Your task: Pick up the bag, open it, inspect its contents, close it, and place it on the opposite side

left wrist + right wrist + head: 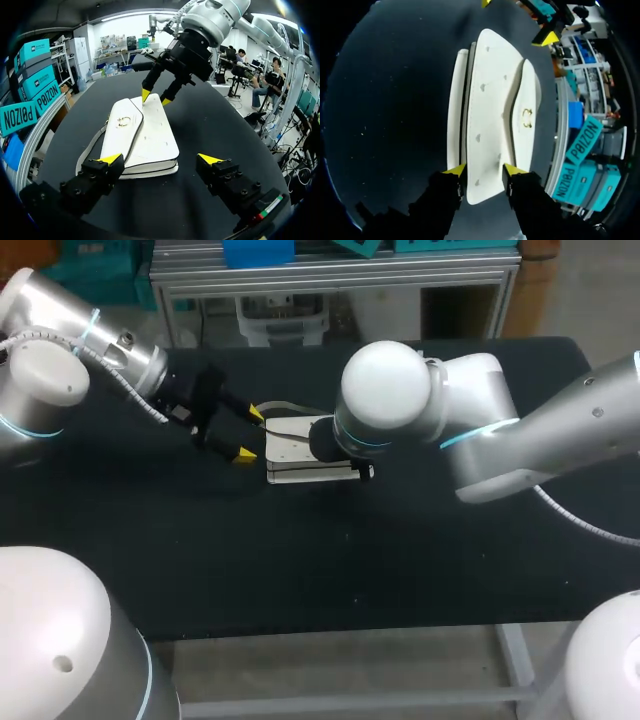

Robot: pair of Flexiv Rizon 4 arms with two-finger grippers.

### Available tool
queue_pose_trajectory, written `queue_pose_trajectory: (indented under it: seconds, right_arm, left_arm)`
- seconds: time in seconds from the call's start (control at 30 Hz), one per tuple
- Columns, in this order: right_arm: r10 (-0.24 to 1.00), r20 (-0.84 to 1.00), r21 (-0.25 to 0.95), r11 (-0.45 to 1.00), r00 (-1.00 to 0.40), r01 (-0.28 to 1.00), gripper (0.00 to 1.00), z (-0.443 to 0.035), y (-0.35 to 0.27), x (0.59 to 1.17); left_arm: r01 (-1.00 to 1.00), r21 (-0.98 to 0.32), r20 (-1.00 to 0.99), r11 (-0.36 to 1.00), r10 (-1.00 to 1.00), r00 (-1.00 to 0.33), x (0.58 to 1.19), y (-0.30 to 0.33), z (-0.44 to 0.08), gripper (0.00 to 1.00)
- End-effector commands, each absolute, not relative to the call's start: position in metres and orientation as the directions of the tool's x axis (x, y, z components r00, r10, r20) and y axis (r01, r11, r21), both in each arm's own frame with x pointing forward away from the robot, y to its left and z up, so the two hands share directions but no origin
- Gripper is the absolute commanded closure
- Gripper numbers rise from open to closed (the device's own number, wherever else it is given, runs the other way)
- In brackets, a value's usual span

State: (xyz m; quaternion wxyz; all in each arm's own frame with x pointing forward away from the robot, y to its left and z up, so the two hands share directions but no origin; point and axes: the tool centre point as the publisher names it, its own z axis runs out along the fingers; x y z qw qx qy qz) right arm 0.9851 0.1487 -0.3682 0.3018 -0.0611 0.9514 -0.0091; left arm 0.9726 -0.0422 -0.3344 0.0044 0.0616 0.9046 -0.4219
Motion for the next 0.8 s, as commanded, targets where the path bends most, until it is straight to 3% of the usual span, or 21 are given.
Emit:
queue_pose_trajectory:
  seconds: [0.03, 0.17, 0.33, 0.47, 0.5, 0.53, 0.8]
  right_arm:
    - [-0.126, -0.581, -0.055, 0.992, -0.804, -0.116, 0.58, -0.371, 0.150, 0.986]
    - [-0.145, -0.586, -0.073, 0.989, -0.797, -0.126, 0.55, -0.374, 0.151, 0.986]
    - [-0.157, -0.595, -0.076, 0.987, -0.789, -0.139, 0.59, -0.377, 0.152, 0.988]
    - [-0.160, -0.596, -0.074, 0.987, -0.787, -0.144, 0.78, -0.380, 0.152, 0.990]
    - [-0.161, -0.595, -0.074, 0.987, -0.787, -0.145, 0.85, -0.380, 0.153, 0.991]
    - [-0.161, -0.595, -0.075, 0.987, -0.787, -0.145, 1.00, -0.381, 0.153, 0.991]
    - [-0.163, -0.593, -0.079, 0.986, -0.788, -0.145, 1.00, -0.382, 0.154, 0.988]
  left_arm:
    - [0.117, -0.760, -0.040, 0.640, 0.134, -0.990, 0.981, -0.044, -0.338, 0.00]
    - [0.124, -0.749, -0.034, 0.651, 0.149, -0.988, 0.981, -0.046, -0.340, 0.00]
    - [0.133, -0.738, -0.027, 0.662, 0.168, -0.985, 0.981, -0.048, -0.344, 0.00]
    - [0.131, -0.733, -0.022, 0.667, 0.169, -0.985, 0.982, -0.050, -0.347, 0.00]
    - [0.130, -0.733, -0.021, 0.667, 0.169, -0.985, 0.982, -0.050, -0.347, 0.00]
    - [0.129, -0.734, -0.019, 0.666, 0.169, -0.985, 0.983, -0.050, -0.347, 0.00]
    - [0.199, -0.754, -0.065, 0.627, 0.230, -0.971, 0.980, -0.051, -0.346, 0.00]
